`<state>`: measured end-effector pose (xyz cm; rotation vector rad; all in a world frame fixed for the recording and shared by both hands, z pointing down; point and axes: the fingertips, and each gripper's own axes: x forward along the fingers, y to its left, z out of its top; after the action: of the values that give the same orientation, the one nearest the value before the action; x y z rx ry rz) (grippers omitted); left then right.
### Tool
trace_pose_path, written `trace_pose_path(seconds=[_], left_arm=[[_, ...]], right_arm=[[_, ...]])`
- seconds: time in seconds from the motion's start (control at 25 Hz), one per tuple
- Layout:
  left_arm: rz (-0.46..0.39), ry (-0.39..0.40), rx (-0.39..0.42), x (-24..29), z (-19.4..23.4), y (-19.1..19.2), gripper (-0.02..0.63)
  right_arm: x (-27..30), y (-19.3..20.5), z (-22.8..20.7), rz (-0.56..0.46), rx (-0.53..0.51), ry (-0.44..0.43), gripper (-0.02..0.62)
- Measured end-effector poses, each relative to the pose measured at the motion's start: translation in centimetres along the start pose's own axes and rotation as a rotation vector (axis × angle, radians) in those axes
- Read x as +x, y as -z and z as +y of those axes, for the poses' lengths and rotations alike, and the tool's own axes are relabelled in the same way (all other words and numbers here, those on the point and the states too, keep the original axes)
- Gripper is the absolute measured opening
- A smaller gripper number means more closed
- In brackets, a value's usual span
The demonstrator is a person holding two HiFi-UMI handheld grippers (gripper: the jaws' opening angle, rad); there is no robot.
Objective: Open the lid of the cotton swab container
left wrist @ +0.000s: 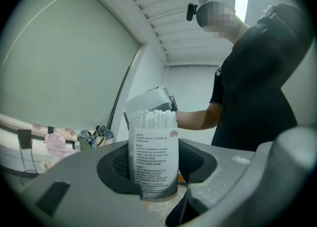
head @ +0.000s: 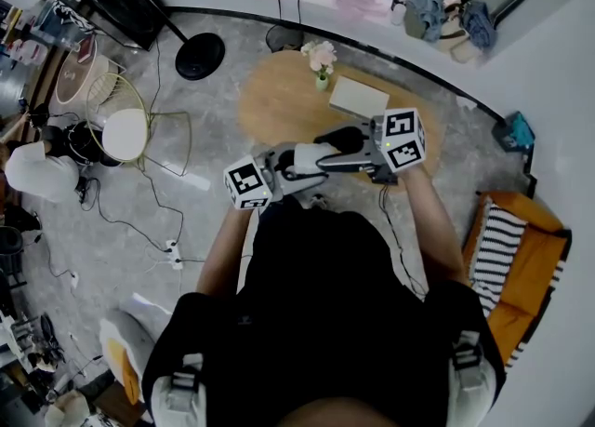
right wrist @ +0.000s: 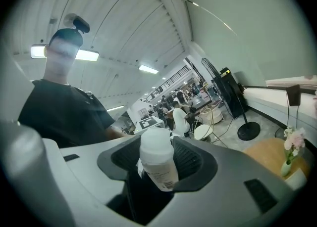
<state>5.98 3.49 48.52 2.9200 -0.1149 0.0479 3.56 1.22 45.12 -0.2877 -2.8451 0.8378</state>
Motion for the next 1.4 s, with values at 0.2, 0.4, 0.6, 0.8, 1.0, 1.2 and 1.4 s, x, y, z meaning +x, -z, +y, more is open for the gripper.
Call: trace_pose_path(seconds=[0.2, 0.4, 0.6, 0.8, 1.0, 1.2, 1.4], left_arm=[[-0.015, -0.010, 0.002, -0.4, 0.6, -0.4, 0.195], [-0.022, -0.023, -0.005, -0.8, 0.5, -0.6, 0.195], [-0.013, -0.019, -0.004, -0.8, 0.5, -0.3, 0.195], [-0.008, -0.011, -0.010, -0.6, 0.1, 0.2, 0.195], [-0.011, -0.002, -0.021, -0.6, -0.4, 0.5, 0.195], [-0.002, 0.008, -0.026, -0.4, -0.8, 0.8, 0.195], [-0.017, 0.012, -0.037, -0.5, -1.1, 0.5, 0.195]], right_arm=[[0.1, -0.9, -0.3, -0.033, -0.018, 0.000, 0.192], [0.3, -1.7, -0.3, -0.071, -0.025, 0.011, 0.192], [-0.4, -2.7, -0.9, -0.130, -0.015, 0.027, 0.183], [-1.0, -3.2, -1.5, -0.154, -0.014, 0.053, 0.170], [-1.3, -3.1, -2.2, -0.187, 0.003, 0.079, 0.169], [-2.1, -2.5, -3.2, -0.199, 0.025, 0.112, 0.163], [-2.1, -2.7, -3.3, -0.225, 0.046, 0.096, 0.163]])
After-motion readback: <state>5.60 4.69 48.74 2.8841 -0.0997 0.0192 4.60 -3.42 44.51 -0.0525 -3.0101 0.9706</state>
